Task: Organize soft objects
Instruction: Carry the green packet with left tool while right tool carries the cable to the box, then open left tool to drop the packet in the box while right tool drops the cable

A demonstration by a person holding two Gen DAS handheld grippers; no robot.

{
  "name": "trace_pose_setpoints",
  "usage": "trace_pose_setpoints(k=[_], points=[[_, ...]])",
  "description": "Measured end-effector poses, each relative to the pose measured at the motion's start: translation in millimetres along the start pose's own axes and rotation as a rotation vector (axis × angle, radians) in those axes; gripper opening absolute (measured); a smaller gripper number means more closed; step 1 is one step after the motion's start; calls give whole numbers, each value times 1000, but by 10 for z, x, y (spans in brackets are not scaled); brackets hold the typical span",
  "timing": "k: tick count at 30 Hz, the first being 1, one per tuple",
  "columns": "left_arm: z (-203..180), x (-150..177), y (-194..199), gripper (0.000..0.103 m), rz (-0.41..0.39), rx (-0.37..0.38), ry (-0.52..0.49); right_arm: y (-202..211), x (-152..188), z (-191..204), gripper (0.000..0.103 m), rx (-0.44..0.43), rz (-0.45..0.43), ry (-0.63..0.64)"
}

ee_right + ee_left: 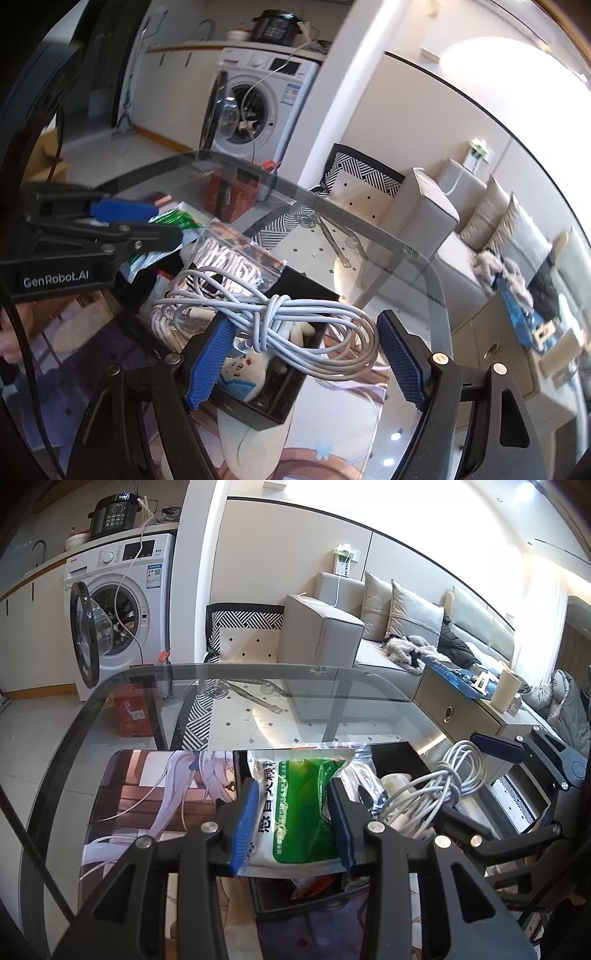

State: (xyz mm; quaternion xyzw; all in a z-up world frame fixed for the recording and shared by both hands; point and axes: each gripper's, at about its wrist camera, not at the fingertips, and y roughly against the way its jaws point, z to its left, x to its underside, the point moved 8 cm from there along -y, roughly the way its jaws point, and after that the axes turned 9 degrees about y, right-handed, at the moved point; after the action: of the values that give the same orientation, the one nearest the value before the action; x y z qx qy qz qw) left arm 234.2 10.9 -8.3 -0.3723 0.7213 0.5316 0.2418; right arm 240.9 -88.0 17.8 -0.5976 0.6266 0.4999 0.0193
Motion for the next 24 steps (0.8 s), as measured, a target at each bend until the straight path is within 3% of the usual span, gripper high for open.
trace_pose_setpoints(k=[16,24], points=[[-64,34,-113,37,7,18,-38,-281,-82,239,80,-64,3,209],[-49,58,-159,38,17,25,-48,-390,-121,221,83,-109,4,196]])
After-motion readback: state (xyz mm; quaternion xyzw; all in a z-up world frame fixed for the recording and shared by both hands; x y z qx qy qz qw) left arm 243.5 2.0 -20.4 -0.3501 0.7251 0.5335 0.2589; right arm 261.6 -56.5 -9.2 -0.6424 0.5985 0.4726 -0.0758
